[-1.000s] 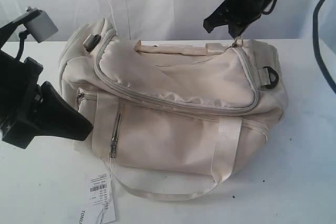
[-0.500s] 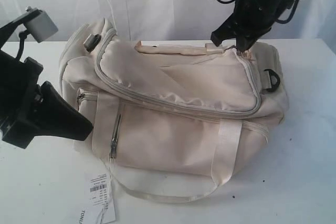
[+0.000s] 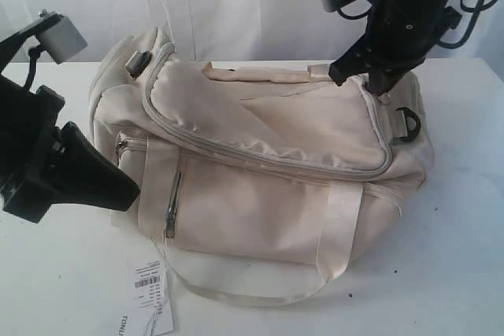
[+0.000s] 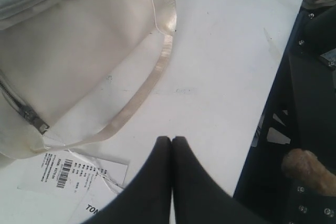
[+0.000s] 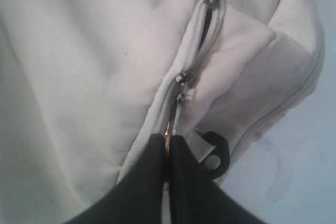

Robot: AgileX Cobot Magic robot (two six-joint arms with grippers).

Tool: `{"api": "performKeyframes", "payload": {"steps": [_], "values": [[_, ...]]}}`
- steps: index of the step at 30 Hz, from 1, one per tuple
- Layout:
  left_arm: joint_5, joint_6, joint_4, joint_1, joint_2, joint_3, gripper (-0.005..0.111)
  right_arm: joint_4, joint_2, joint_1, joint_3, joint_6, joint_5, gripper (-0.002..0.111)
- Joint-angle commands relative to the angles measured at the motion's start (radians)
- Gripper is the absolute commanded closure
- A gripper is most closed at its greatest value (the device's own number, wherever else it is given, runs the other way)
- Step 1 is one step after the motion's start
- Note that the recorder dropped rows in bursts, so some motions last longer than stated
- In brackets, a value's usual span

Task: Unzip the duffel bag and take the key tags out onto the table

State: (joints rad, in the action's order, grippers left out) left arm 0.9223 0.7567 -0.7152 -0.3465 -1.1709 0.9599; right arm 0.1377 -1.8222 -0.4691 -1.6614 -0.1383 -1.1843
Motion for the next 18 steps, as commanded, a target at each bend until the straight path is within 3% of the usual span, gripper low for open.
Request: {"api": "performKeyframes", "payload": {"steps": [1, 11, 18], "values": [[0.023, 0.003, -0.026, -0.005, 0.003, 0.007, 0.107, -0.028, 0.054, 0.005, 0.042, 0.012, -0.037, 0.108], [0.024, 0.003, -0.031, -0.005, 0.003, 0.007, 0.107, -0.100, 0.153, 0.005, 0.182, 0.012, -0.037, 0.108], [0.022, 0.005, -0.031, -0.005, 0.003, 0.007, 0.107, -0.138, 0.237, 0.005, 0.186, 0.005, -0.037, 0.108]]}}
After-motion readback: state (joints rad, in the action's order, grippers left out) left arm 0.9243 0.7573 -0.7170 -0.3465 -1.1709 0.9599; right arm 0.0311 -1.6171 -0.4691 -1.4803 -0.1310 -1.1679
